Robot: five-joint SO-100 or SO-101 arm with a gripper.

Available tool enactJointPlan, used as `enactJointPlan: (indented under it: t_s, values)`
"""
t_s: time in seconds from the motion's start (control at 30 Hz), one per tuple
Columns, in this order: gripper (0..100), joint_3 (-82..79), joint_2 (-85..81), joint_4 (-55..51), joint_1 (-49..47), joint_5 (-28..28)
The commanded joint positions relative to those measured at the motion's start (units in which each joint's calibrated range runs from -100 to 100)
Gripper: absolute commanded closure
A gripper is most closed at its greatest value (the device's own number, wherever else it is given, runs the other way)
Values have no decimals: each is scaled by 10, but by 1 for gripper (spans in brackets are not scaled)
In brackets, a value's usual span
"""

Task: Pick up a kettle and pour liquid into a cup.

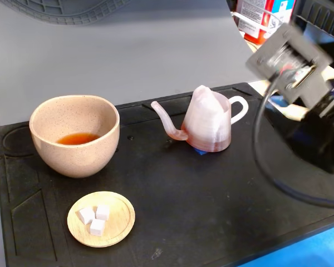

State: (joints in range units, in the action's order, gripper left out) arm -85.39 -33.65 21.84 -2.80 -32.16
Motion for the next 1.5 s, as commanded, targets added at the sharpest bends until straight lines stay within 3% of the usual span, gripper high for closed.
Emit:
enactJointPlan:
  t_s: [0.0, 0.17, 0.4, 0.83, 1.13, 1.47]
  values:
    - [99, -32, -109, 3, -6, -8]
    - [99, -91, -257, 2, -38, -78]
    - [99, -91, -326, 1, -38, -155]
    - [99, -146, -490, -11, 18, -160]
    - [99, -145, -640, -291, 21, -190]
    - [99, -144, -656, -643, 15, -202]
